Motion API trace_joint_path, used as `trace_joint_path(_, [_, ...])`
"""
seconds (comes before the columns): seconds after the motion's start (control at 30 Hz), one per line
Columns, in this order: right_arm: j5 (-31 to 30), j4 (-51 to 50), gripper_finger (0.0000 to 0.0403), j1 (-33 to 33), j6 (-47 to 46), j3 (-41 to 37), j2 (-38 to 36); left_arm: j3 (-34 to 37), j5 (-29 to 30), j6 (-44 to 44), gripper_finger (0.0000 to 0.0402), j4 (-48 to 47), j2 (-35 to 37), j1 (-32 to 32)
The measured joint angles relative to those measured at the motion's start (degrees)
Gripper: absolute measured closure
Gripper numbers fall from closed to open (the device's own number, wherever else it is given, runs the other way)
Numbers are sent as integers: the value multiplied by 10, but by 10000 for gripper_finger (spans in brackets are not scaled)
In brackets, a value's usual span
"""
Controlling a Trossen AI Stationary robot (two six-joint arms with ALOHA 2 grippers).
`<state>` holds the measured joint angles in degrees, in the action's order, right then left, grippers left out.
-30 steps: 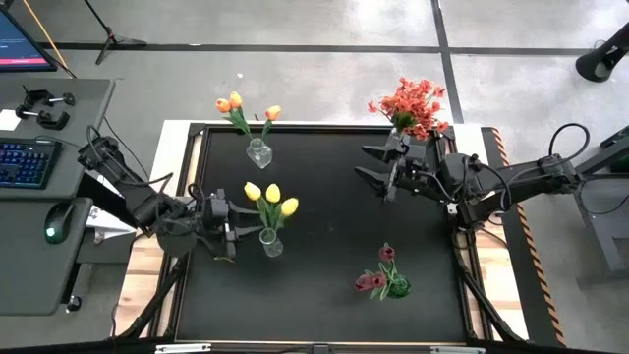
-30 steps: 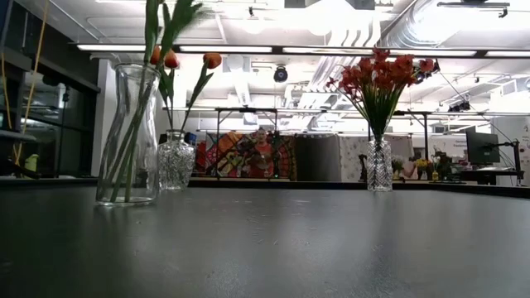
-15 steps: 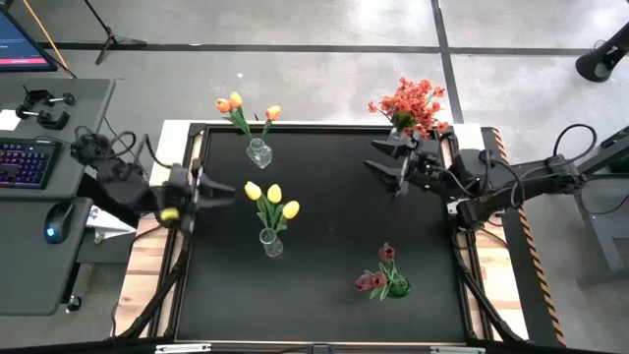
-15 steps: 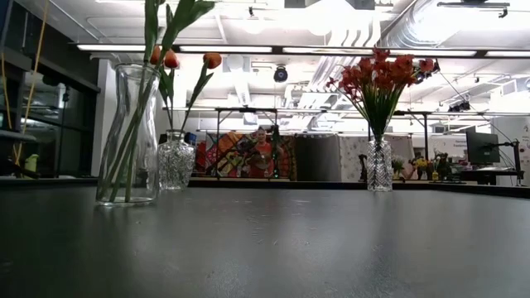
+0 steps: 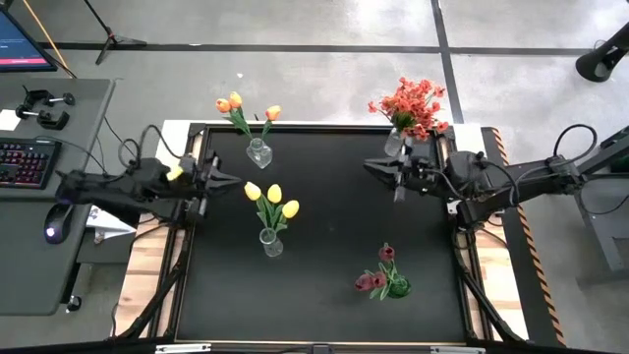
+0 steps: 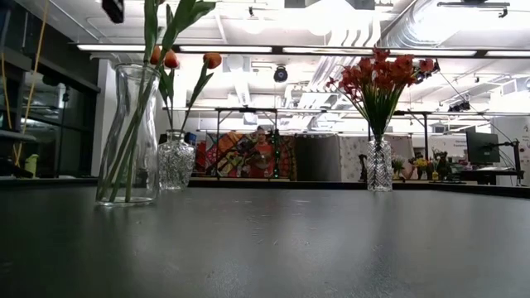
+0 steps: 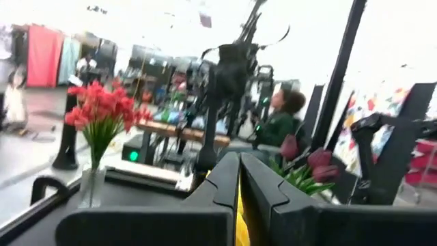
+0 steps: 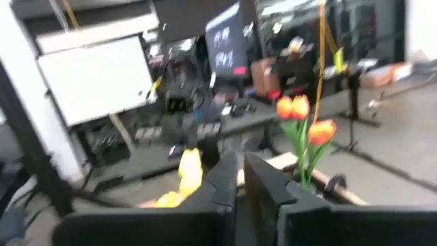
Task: Sort flowers into vase by color
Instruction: Return to Home Position
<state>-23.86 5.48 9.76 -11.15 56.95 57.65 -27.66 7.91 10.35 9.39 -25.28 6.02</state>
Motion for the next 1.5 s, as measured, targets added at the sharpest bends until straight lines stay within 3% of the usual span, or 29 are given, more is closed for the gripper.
trace_joint_path(0.13, [19,-51,388,-7,-44,0,0,49,-36,0,401,5,83,-28])
trace_joint_path(0.43, [58,-143,401,-32,-137,0,-21,197,-33,43,401,44,252,-42])
trace_joint_path(0.77, [65,-320,402,-13,-212,-6,-100,269,-26,75,401,124,251,-42])
trace_joint_path(0.93, [71,-337,403,20,-247,-76,-173,270,-25,79,401,102,250,-42])
trace_joint_path(1.07, [119,-246,403,41,-291,-207,-253,270,-28,118,401,68,250,-42])
trace_joint_path(1.2, [159,-2,403,42,-266,-366,-305,270,-28,125,401,41,250,-42])
trace_joint_path(1.33, [207,235,403,-11,-221,-491,-311,270,-28,125,401,30,250,-42])
trace_joint_path(1.5, [290,384,403,-79,-183,-563,-311,270,-28,125,401,22,250,-42])
